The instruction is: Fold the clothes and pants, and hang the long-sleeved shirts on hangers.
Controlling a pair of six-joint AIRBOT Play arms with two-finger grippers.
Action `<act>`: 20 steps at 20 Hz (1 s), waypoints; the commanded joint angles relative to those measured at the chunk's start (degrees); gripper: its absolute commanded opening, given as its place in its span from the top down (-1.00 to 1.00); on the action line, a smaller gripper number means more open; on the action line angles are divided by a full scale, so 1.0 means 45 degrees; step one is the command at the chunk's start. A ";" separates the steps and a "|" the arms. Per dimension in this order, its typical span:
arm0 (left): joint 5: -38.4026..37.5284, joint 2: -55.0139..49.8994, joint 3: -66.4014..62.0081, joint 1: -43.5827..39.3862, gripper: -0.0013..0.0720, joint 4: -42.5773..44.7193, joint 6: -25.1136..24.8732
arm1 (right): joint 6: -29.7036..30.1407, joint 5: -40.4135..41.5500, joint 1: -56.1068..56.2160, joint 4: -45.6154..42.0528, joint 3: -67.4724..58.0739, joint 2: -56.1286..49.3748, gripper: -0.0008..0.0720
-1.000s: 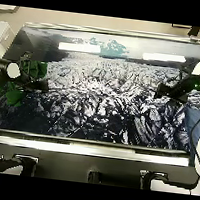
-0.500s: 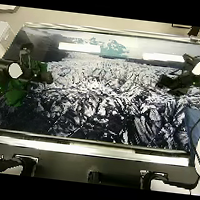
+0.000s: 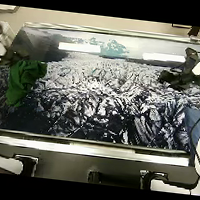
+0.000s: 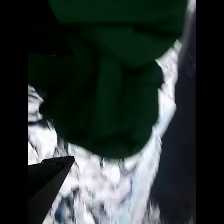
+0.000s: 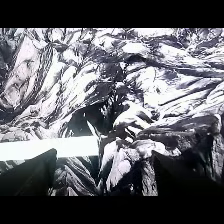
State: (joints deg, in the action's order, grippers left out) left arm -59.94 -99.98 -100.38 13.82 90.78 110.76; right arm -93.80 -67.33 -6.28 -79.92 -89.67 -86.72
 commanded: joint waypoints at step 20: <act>-0.4114 -0.3623 -0.2108 0.1928 0.90 -0.3555 -0.3861 | 0.0034 -0.2521 0.0015 0.1486 -0.0005 0.0039 -0.92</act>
State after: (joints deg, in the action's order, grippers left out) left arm -76.64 -116.29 -109.84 22.50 77.25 97.14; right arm -93.45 -75.77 -6.28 -73.47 -89.69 -86.70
